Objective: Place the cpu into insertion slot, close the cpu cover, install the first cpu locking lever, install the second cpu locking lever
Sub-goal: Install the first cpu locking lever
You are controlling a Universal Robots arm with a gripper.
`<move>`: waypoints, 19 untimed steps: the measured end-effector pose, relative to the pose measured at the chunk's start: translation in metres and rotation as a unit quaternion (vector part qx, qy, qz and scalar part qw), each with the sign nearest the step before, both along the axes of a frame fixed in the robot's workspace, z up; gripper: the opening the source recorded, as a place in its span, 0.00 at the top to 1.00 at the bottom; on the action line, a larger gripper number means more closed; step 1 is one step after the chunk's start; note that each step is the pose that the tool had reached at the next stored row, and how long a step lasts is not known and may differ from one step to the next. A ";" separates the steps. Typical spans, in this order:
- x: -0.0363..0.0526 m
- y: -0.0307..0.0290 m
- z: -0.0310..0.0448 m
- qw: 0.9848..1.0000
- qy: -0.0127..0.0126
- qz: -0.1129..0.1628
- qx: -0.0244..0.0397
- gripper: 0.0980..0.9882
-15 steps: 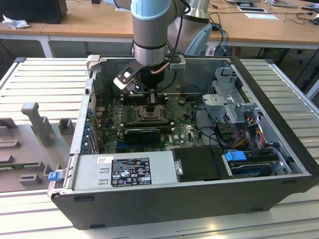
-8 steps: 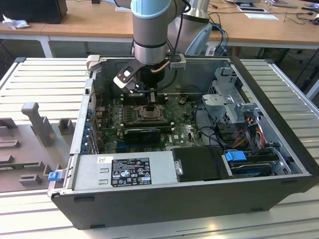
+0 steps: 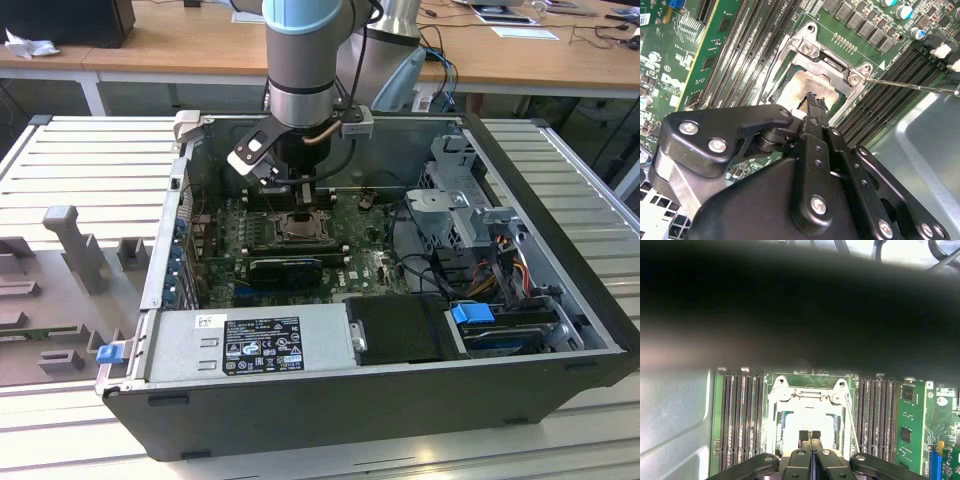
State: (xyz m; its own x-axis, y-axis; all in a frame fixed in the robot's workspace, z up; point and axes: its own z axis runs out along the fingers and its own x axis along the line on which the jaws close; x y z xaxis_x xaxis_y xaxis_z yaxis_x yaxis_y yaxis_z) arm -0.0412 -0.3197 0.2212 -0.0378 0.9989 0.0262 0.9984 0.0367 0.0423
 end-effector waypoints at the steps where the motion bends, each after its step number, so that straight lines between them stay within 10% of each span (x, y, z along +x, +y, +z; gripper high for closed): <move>1: 0.0000 0.0000 0.0005 1.000 0.000 0.000 0.000 0.99; 11: 0.0000 0.0000 0.0057 1.000 0.000 0.000 0.000 0.99; 19: 0.0000 0.0000 0.0385 1.000 0.000 0.000 0.000 0.99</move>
State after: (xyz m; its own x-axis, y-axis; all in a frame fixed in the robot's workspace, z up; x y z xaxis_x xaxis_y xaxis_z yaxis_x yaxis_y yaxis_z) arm -0.0413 -0.3197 0.2598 -0.0377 0.9990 0.0258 0.9984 0.0366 0.0423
